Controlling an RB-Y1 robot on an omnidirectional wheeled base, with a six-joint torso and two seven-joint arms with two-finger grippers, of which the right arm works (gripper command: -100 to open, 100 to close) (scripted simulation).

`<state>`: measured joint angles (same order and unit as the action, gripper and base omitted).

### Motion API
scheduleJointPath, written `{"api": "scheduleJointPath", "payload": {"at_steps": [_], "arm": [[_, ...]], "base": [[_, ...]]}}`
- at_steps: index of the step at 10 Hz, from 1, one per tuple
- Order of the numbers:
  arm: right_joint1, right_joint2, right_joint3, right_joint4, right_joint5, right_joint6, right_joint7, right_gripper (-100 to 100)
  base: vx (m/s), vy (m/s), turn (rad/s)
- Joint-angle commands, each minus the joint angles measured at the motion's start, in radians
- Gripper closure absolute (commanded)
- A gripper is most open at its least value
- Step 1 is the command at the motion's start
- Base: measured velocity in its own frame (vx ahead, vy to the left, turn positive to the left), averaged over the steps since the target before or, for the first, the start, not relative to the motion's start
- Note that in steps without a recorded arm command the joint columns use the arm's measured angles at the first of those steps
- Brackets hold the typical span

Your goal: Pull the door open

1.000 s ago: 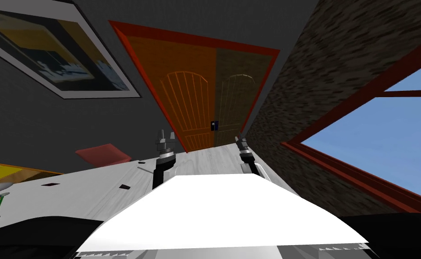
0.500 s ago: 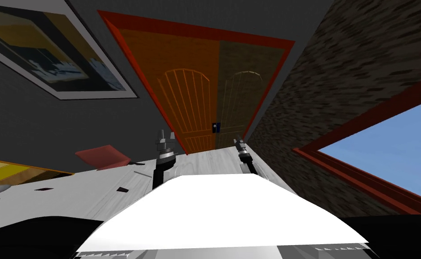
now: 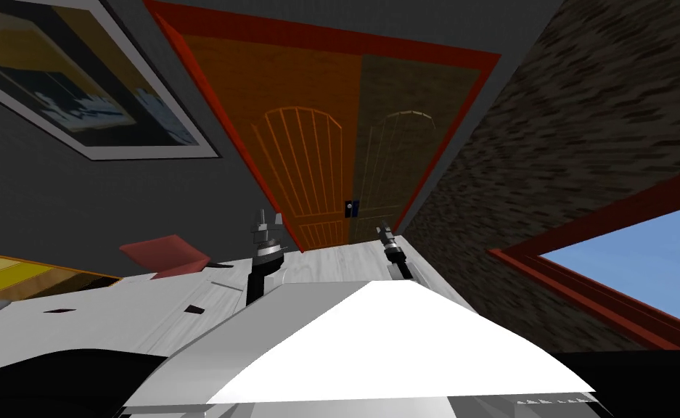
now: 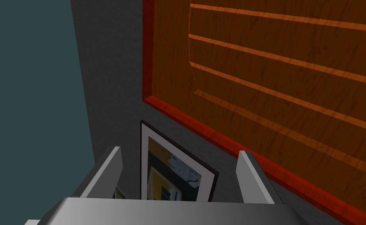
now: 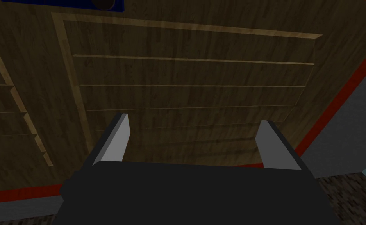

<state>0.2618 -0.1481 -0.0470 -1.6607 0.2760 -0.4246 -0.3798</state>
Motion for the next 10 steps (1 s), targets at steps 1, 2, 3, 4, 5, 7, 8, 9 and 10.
{"api": "scheduleJointPath", "payload": {"at_steps": [1, 2, 3, 4, 5, 7, 8, 9, 10], "arm": [[-0.015, -0.001, 0.002, 0.036, 0.013, 0.017, -0.018, -100], [-0.024, -0.004, 0.002, 0.059, 0.019, 0.026, -0.03, -100], [-0.032, -0.006, 0.002, 0.081, 0.026, 0.033, -0.041, -100], [-0.041, -0.008, 0.003, 0.102, 0.032, 0.041, -0.053, -100], [-0.048, -0.01, 0.003, 0.121, 0.038, 0.048, -0.063, -100], [-0.063, -0.013, 0.004, 0.158, 0.049, 0.061, -0.082, -100], [-0.073, -0.014, 0.005, 0.181, 0.056, 0.069, -0.093, -100], [-0.079, -0.015, 0.005, 0.195, 0.06, 0.074, -0.101, -100], [-0.087, -0.016, 0.006, 0.212, 0.065, 0.08, -0.11, -100]], "base": [[0.172, -0.01, 0.067], [0.19, 0.009, 0.072], [0.2, 0.016, 0.062], [0.214, -0.004, 0.068], [0.218, -0.037, 0.067], [0.195, -0.014, 0.063], [0.194, -0.009, 0.068], [0.201, 0.004, 0.062], [0.186, 0.011, 0.059]]}}
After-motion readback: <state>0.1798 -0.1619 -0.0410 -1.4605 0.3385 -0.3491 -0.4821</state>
